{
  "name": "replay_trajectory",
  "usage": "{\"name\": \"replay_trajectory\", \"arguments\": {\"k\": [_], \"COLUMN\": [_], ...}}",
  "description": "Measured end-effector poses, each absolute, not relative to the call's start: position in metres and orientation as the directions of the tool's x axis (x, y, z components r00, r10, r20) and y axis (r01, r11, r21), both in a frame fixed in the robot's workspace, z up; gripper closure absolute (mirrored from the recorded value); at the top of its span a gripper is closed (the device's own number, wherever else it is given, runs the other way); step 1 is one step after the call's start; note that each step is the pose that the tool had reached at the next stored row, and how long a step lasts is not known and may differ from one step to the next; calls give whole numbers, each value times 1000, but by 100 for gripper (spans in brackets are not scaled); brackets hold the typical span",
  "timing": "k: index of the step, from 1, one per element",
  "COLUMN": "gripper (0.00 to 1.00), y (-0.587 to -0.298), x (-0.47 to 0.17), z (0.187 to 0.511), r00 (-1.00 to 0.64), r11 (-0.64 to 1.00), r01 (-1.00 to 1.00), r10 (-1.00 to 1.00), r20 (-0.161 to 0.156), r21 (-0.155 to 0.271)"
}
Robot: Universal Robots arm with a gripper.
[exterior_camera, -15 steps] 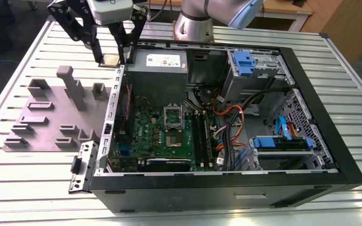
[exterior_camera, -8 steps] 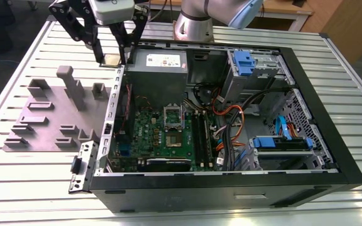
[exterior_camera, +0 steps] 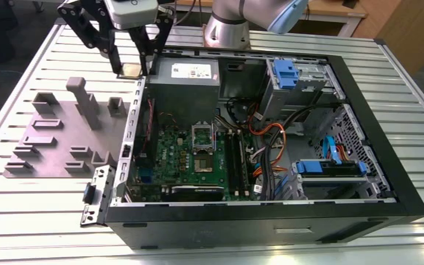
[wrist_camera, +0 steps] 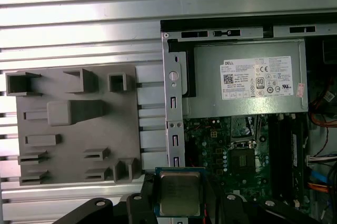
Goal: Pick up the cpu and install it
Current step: 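Pick up the cpu and move it towards the insertion slot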
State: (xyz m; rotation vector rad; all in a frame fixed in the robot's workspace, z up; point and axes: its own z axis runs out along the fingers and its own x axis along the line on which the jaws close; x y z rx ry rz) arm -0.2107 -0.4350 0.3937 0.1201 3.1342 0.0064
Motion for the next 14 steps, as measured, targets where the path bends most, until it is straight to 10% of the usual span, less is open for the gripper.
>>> {"name": "replay_trajectory", "arguments": {"k": [14], "gripper": [53], "y": [-435], "x": [-205], "z": [394], "r00": [-997], "r11": [997], "r01": [77], "r10": [77], "r20": [-5], "r21": [4]}}
